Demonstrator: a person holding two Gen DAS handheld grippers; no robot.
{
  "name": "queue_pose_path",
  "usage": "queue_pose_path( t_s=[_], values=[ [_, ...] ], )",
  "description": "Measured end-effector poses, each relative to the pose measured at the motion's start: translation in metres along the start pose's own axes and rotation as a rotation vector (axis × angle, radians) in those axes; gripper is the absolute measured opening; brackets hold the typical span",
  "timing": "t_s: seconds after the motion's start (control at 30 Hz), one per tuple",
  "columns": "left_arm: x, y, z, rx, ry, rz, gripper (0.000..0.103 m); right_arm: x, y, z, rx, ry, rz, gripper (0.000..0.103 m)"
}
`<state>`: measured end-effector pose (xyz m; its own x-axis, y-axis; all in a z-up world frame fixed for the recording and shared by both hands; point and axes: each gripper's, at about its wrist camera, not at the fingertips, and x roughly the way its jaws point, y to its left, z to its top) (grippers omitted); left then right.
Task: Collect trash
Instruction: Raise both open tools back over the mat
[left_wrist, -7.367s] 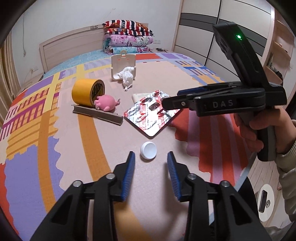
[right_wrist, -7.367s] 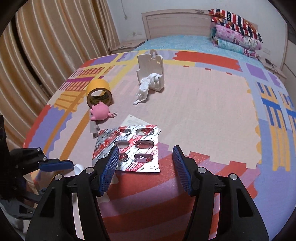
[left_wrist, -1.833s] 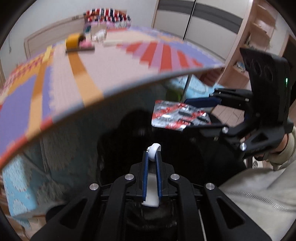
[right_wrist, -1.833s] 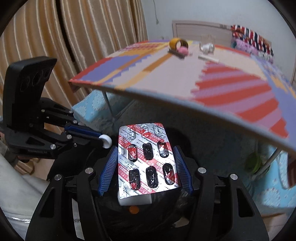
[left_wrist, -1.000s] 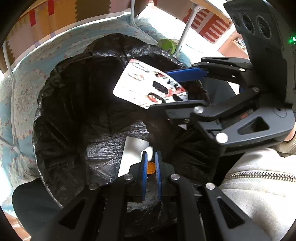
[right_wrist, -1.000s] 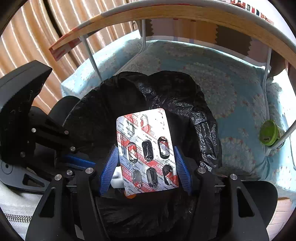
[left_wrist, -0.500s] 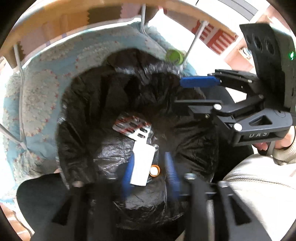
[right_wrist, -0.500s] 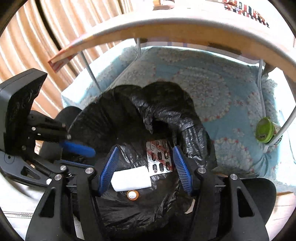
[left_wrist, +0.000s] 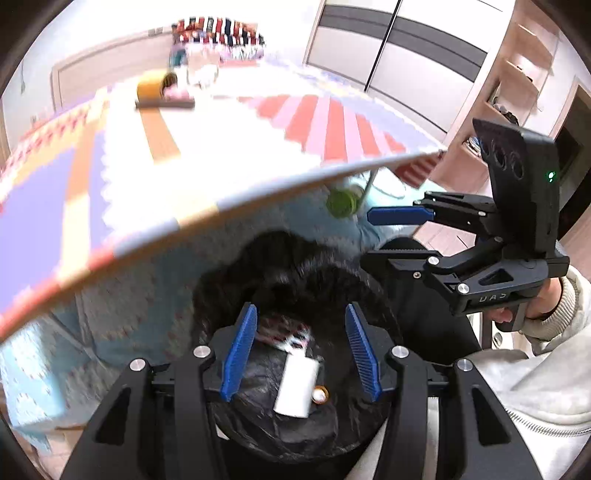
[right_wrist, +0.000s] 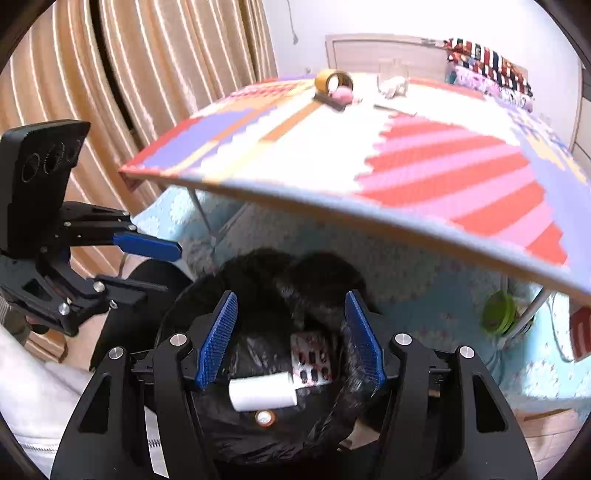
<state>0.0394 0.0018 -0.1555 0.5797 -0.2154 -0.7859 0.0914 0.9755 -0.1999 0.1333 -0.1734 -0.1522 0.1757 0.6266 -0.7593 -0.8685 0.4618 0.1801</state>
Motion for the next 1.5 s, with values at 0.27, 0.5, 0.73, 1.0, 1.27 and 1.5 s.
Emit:
queue_pose_path(
  t_s=[0.27, 0.5, 0.73, 1.0, 1.27, 1.5],
  values=[
    [-0.022, 0.013, 0.041, 0.010, -0.092, 0.040, 0.048, -0.011, -0.017, 0.034, 0.010, -0.066, -0.011, 0.060],
    [-0.024, 0.034, 0.082, -0.013, -0.150, 0.081, 0.048, -0.012, -0.026, 0.068, -0.023, -0.115, -0.038, 0.060],
    [-0.003, 0.061, 0.114, -0.097, -0.164, 0.120, 0.048, 0.000, -0.051, 0.102, 0.020, -0.112, -0.045, 0.060],
    [0.020, 0.085, 0.147, -0.161, -0.175, 0.162, 0.048, 0.020, -0.072, 0.135, 0.011, -0.089, -0.084, 0.060],
    [0.047, 0.112, 0.175, -0.208, -0.163, 0.235, 0.048, 0.051, -0.087, 0.168, -0.024, -0.055, -0.105, 0.060],
    [0.063, 0.130, 0.185, -0.296, -0.140, 0.199, 0.048, 0.071, -0.087, 0.191, -0.110, -0.036, -0.123, 0.060]
  ],
)
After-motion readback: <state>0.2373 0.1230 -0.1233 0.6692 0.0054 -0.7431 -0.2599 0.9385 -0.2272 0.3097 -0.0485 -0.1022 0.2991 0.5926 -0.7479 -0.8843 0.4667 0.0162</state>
